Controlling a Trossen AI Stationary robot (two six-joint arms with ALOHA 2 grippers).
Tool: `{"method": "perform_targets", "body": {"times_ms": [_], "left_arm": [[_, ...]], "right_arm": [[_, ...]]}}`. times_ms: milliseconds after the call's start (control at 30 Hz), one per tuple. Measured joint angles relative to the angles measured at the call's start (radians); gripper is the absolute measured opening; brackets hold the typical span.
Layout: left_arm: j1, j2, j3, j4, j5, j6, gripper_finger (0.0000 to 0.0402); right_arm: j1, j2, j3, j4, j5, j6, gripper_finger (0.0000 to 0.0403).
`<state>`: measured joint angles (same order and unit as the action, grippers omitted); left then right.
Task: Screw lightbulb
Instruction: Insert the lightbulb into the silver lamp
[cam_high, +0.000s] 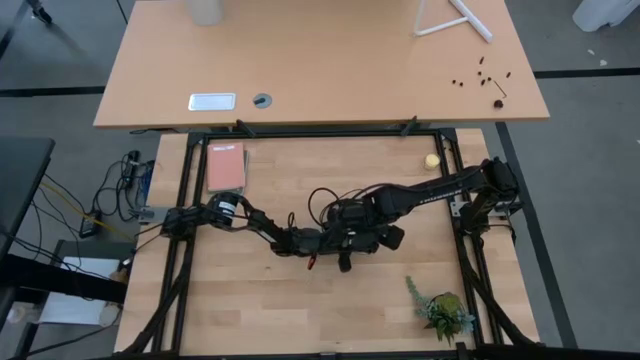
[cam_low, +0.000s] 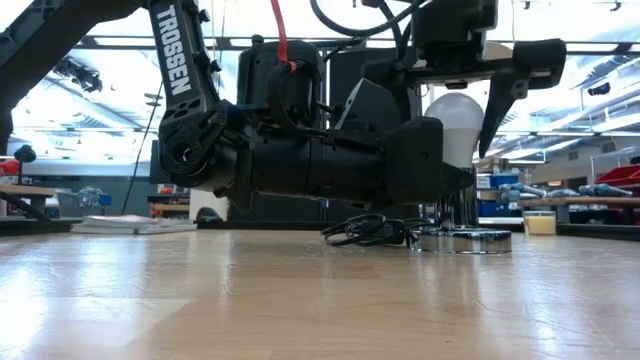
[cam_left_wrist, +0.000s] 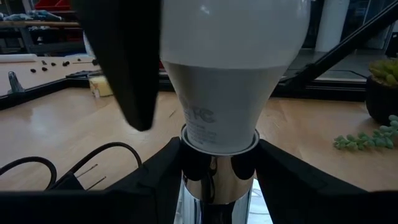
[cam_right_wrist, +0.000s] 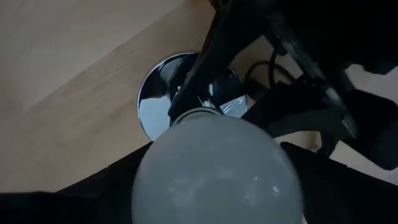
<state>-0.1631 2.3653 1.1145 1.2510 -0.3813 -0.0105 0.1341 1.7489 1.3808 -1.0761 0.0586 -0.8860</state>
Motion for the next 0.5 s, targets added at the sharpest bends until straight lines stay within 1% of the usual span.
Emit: {"method": "perform_targets", "body": {"times_ms": [200,300,433,500], "left_arm": [[0.0,0.0,0.0,0.0,0.002,0.003,0.0192],[0.0,0.0,0.001,-0.001,0.008,0.006,0.0192],[0.0,0.0,0.001,-0.001,0.008,0.006,0.0192],[0.0,0.0,0.0,-0.001,0.008,0.006,0.0192]], "right_arm": [[0.0,0.0,-0.039,0.006,-0.004,0.006,0.0277],[0.002,0.0,-0.044,0.005,-0.004,0.078,0.0254],[0.003,0.0,-0.045,0.002,-0.007,0.195,0.025],[0.003,0.0,-0.046,0.006,-0.015,0.283,0.0254]]}}
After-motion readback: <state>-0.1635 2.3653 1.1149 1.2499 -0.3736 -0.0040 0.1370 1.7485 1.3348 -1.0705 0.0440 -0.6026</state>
